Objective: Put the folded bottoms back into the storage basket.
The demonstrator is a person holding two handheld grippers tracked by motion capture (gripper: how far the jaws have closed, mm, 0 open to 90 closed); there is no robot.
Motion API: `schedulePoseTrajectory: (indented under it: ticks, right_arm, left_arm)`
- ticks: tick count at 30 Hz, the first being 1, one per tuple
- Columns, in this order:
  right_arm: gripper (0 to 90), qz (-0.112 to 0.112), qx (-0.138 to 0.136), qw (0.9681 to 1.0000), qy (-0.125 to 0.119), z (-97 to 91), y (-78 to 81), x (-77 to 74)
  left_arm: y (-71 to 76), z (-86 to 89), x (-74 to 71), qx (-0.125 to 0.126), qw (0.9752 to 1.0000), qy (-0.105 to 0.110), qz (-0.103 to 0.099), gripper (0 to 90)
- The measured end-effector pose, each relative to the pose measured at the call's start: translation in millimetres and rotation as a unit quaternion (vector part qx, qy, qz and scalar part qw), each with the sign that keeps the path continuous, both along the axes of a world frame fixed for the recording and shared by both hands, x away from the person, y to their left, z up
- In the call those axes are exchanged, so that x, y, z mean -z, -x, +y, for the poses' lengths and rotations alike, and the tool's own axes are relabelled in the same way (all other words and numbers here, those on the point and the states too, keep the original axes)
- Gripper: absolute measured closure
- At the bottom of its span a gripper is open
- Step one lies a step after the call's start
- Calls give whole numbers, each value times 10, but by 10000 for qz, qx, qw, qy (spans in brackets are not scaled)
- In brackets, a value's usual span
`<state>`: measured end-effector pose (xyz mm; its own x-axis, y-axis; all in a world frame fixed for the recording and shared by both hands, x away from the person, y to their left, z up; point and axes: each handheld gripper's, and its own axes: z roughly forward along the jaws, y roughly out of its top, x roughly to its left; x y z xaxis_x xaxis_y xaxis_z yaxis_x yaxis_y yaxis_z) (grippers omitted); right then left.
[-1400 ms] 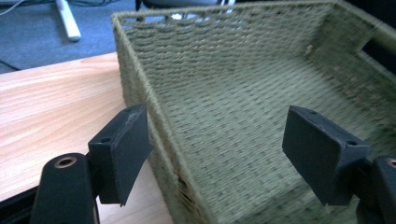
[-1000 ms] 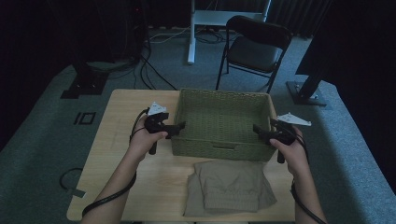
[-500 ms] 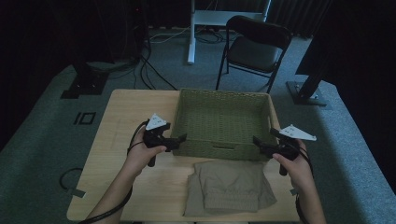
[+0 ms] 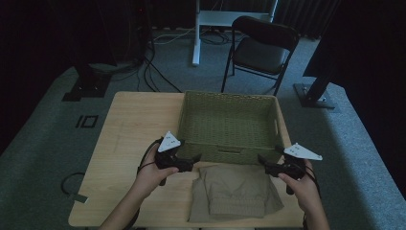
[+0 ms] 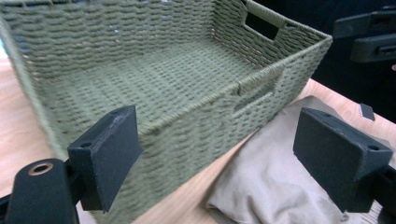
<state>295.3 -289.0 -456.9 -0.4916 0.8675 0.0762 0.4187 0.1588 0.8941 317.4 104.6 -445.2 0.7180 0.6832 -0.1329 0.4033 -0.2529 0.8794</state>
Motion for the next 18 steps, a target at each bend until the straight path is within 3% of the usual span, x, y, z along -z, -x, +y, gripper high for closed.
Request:
schedulePoseTrajectory:
  ticks: [4,10,15,16,18]
  right_arm:
    - [147,132,-59,9999,44,22,38,168]
    - [147,355,-48,9993,104,36,89,389]
    - [147,521,8,9984,220,38,116,534]
    - [146,548,14,9982,253,35,118,561]
    - [146,613,35,9977,291,29,124,615]
  left_arm:
    - [40,-48,120,-6,10000,16,88,155]
    - [101,-103,318,43,9993,26,372,153]
    - [164,-178,457,88,9987,-109,484,154]
    - [191,-215,535,114,9981,-250,558,153]
    - [207,-249,613,145,9973,-279,661,153]
